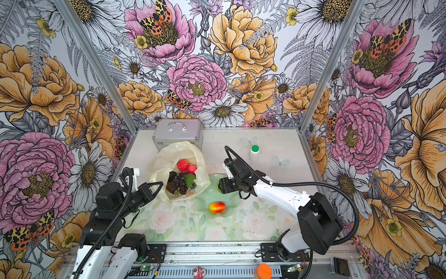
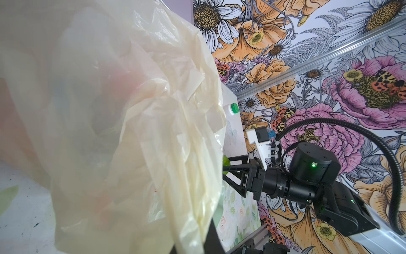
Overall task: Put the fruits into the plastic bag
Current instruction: 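Lift the green custard apple with the right gripper toward the bag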
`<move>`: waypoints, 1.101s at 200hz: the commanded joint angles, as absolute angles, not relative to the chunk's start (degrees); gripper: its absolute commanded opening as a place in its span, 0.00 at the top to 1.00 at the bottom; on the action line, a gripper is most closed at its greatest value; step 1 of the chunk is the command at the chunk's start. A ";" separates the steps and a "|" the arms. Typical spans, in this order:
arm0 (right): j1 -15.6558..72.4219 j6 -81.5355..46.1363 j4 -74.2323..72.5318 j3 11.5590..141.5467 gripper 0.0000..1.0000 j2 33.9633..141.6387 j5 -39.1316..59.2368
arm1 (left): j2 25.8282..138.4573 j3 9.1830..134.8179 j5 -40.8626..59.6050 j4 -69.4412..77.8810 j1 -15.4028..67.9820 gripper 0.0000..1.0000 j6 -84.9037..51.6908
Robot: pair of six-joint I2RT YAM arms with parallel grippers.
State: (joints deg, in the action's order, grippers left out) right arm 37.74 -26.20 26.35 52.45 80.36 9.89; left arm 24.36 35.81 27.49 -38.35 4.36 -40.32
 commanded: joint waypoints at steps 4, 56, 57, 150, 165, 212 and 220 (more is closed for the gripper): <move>35.99 -27.85 25.58 50.91 0.34 74.93 8.70 | 24.17 35.44 27.36 -37.98 3.95 1.00 -39.82; 32.85 -28.70 25.58 49.82 0.34 67.07 9.31 | 24.00 35.33 27.41 -37.88 4.03 1.00 -39.81; 32.81 -28.67 25.58 49.83 0.34 67.02 9.36 | 24.00 35.33 27.37 -37.88 4.04 1.00 -39.81; 31.90 -25.56 25.66 58.01 0.35 61.71 12.52 | 23.73 35.38 27.50 -37.88 4.02 1.00 -39.86; 31.91 -24.96 25.66 60.66 0.36 61.59 12.81 | 23.82 35.33 27.30 -37.86 3.96 1.00 -39.82; 32.41 -22.70 25.58 69.44 0.37 62.81 14.19 | 23.82 35.16 27.07 -37.71 3.94 1.00 -39.90; 32.68 -22.21 25.58 70.93 0.37 63.30 14.44 | 23.82 35.18 27.07 -37.73 3.95 1.00 -39.90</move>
State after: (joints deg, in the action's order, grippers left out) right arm 32.16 -24.58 26.83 66.32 63.07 12.95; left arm 24.36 35.81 27.49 -38.33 4.36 -40.32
